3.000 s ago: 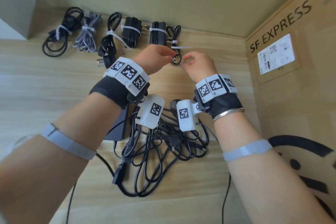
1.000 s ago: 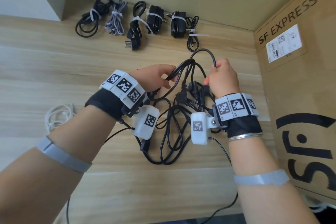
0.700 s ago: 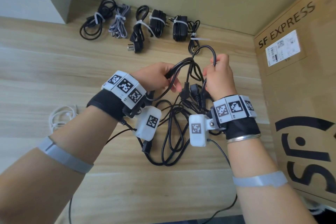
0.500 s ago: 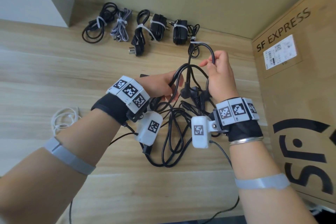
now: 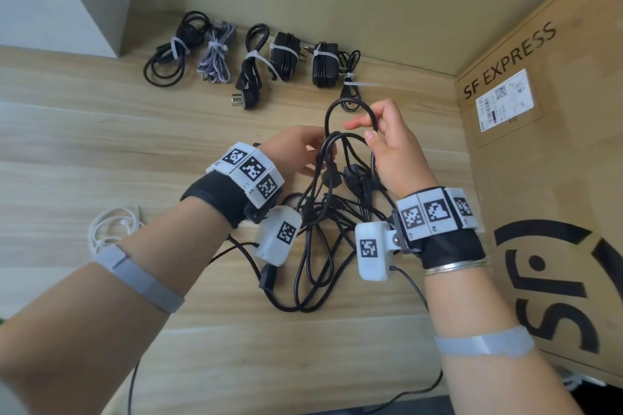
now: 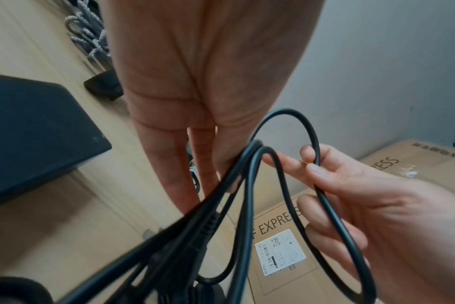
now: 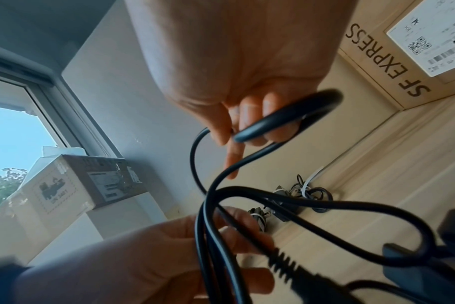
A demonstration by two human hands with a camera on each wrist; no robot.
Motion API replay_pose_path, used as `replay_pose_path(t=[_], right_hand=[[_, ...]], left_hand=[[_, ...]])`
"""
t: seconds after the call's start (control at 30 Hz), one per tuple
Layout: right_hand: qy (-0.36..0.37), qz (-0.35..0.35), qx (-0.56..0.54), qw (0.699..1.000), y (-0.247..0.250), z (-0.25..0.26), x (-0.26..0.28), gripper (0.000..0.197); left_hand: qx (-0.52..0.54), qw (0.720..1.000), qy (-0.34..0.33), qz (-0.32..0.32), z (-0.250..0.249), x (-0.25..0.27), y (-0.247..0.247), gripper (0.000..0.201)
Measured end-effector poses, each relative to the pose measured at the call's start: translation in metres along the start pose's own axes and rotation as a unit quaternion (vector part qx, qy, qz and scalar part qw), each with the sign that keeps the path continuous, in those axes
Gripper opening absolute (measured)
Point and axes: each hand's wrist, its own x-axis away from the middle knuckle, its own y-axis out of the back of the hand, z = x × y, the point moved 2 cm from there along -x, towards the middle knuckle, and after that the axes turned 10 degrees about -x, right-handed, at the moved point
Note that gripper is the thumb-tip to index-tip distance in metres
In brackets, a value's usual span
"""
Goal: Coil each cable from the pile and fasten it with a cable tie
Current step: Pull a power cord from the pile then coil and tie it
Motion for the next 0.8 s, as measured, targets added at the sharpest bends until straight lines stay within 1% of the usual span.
replay_pose_path(t=[0.13,0.2,0.27,0.37,0.47,0.6,0.7,0.8], right_hand=[[-0.031,0.002,0.018,0.999,0.005,-0.006,-0.001,0.019],[-0.046,0.002,0.029,0.999,0.007,-0.008,-0.003,0.023],[-0.049,0.002,0.038,0.998,0.007,-0.007,-0.003,0.025],[-0.032,-0.015,0.060,0.998,0.009,-0.003,-0.004,0.017],[-0.019,-0.012,0.082,0.996,0.011,-0.003,-0.004,0.018],[-0.028,-0.014,0.086,0.996,0.012,-0.004,-0.006,0.015],[-0.026,-0.033,0.092,0.995,0.014,-0.003,-0.007,0.013],[-0.022,-0.048,0.105,0.993,0.015,-0.005,-0.006,0.011]], left_hand=[[-0.108,0.991,-0.043,-0.066,0.001,-0.005,0.002,0.021],[-0.102,0.988,-0.059,-0.097,-0.001,-0.005,0.002,0.015],[-0.069,0.988,-0.070,-0.122,-0.002,-0.006,0.001,0.010],[-0.030,0.983,-0.109,-0.145,-0.005,-0.008,0.002,0.008],[-0.058,0.971,-0.150,-0.177,-0.006,-0.013,0.004,0.010],[-0.080,0.952,-0.186,-0.228,-0.006,-0.015,0.009,0.013],[-0.116,0.939,-0.199,-0.257,-0.009,-0.013,0.012,0.016],[-0.140,0.930,-0.199,-0.276,-0.011,-0.009,0.014,0.019]])
